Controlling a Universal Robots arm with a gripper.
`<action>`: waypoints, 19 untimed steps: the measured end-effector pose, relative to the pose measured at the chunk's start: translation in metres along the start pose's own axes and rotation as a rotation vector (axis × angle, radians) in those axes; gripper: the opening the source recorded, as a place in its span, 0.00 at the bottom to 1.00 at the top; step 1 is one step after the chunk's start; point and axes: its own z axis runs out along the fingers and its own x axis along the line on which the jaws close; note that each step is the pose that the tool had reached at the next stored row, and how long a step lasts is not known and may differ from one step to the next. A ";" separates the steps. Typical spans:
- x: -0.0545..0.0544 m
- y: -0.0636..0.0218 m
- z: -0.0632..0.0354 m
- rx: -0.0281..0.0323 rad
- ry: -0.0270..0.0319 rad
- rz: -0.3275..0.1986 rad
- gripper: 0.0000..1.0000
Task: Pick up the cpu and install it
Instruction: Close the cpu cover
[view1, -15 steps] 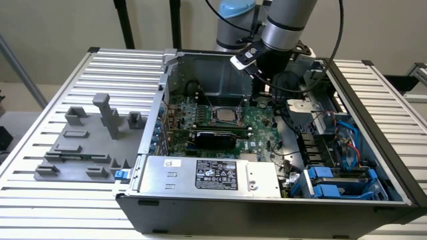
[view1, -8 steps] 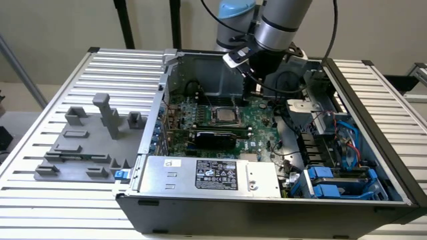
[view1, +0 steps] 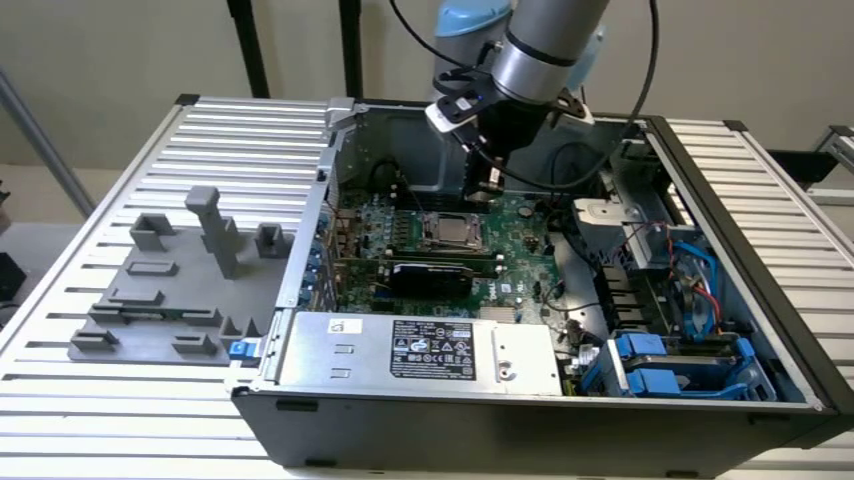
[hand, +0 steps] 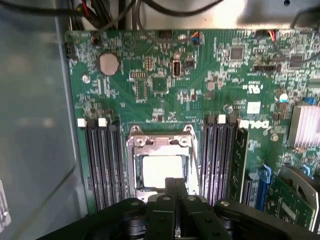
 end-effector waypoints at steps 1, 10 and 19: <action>0.000 -0.0023 0.0008 0.0069 -0.0003 0.000 0.11; -0.001 -0.0202 0.0146 0.0309 -0.0012 0.000 0.11; -0.002 -0.0324 0.0342 0.0307 0.0002 0.002 0.11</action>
